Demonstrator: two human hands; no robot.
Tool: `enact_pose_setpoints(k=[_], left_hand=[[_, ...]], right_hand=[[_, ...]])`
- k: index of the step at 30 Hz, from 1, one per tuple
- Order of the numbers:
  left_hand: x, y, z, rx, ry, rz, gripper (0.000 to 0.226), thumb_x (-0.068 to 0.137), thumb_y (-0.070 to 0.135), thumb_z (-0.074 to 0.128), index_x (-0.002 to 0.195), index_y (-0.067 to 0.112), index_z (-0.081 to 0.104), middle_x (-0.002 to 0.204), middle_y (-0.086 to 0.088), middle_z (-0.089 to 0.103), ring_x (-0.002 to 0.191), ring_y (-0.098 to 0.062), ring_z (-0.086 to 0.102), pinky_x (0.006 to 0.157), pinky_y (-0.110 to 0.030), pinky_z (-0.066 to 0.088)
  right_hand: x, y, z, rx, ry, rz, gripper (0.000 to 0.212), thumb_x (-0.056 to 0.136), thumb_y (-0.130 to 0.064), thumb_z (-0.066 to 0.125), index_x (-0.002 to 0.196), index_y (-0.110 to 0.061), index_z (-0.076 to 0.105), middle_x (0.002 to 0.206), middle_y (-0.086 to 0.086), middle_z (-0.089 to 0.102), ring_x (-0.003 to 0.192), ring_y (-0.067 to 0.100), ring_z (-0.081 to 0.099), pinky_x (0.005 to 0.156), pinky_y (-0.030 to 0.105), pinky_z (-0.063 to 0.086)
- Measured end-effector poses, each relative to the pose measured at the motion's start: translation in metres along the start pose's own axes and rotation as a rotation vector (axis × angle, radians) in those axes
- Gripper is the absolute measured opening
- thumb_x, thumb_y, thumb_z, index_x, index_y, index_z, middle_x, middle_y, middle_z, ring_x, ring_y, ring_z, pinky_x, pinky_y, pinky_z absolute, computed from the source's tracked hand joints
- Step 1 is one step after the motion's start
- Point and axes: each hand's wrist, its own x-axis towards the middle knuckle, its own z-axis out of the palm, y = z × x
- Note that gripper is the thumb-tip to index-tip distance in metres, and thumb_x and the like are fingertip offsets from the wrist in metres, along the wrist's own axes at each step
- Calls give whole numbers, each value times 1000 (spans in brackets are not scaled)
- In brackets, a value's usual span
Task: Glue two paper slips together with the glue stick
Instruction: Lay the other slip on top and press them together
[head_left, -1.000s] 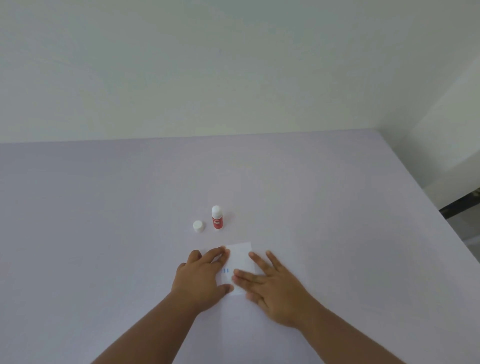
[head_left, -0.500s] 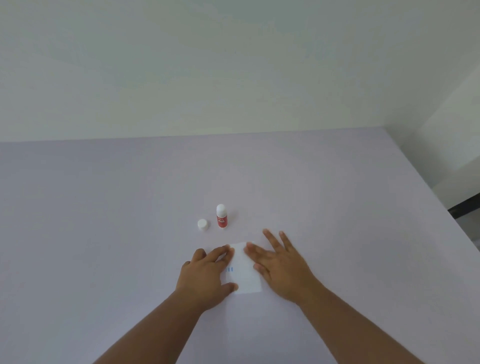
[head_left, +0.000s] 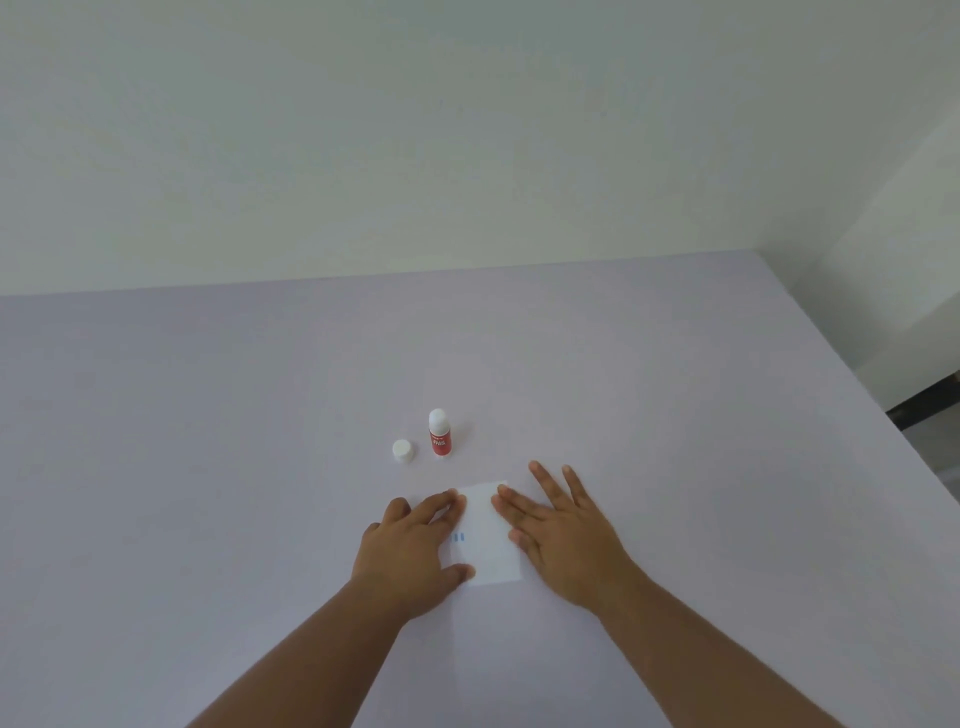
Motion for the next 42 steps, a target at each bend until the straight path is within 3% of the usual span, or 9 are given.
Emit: enact_pose_setpoints(k=[2, 8, 20, 26, 30, 34, 39, 41, 42], left_hand=[[-1, 1, -3, 8, -7, 0, 81, 81, 65, 45, 149, 39, 9, 156, 24, 13, 127, -18, 27, 103, -35, 36], [-2, 8, -12, -4, -20, -23, 81, 80, 60, 51, 149, 37, 16, 155, 23, 18, 126, -17, 31, 97, -33, 41], [-3, 19, -23, -27, -15, -33, 73, 77, 51, 59, 141, 27, 32, 143, 14, 35, 113, -22, 40, 80, -32, 45], [-3, 17, -23, -53, 16, -37, 61, 81, 50, 51, 136, 30, 37, 141, 16, 38, 113, -21, 42, 77, -29, 44], [-3, 15, -28, -202, 142, -118, 42, 81, 51, 53, 119, 33, 50, 127, 19, 47, 105, -13, 46, 69, -25, 39], [13, 14, -46, -557, 373, -305, 34, 80, 42, 65, 105, 24, 51, 105, 7, 53, 104, -17, 50, 75, -28, 41], [43, 11, -65, -828, 407, -371, 63, 77, 34, 74, 131, 21, 46, 124, -2, 54, 120, -25, 44, 100, -40, 41], [50, 10, -66, -864, 394, -365, 58, 78, 32, 73, 131, 22, 50, 127, 0, 56, 119, -22, 48, 100, -40, 42], [52, 10, -66, -897, 401, -362, 51, 79, 31, 73, 126, 22, 56, 123, 2, 60, 111, -18, 52, 93, -32, 45]], right_hand=[[1, -1, 4, 5, 10, -2, 48, 98, -39, 19, 145, -33, 13, 154, -19, 16, 145, 22, -9, 114, 47, -19], [5, -3, -6, -3, 42, -27, 49, 96, -38, 28, 144, -28, 24, 153, -14, 27, 145, 25, -5, 114, 48, -14], [14, -22, -12, 43, 100, 35, 44, 88, -27, 48, 131, -20, 44, 134, -2, 52, 134, 31, 27, 117, 44, 7], [17, -26, -14, 49, 128, 61, 39, 83, -23, 48, 121, -17, 53, 123, -1, 59, 125, 31, 35, 112, 39, 20], [17, -27, -16, 99, 192, 59, 35, 80, -24, 49, 113, -18, 57, 113, -3, 62, 111, 27, 45, 100, 35, 36], [21, -32, -23, 163, 357, 96, 36, 68, -23, 71, 104, -22, 68, 93, -8, 71, 87, 23, 60, 75, 32, 53], [34, -33, -25, 348, 405, 187, 35, 84, -27, 56, 119, -23, 60, 109, -5, 67, 104, 24, 49, 90, 31, 45], [40, -33, -27, 390, 413, 208, 34, 85, -27, 56, 119, -23, 60, 109, -5, 67, 105, 23, 48, 92, 30, 44], [42, -34, -27, 416, 408, 224, 34, 85, -27, 56, 119, -24, 60, 109, -6, 66, 106, 22, 47, 93, 29, 44]])
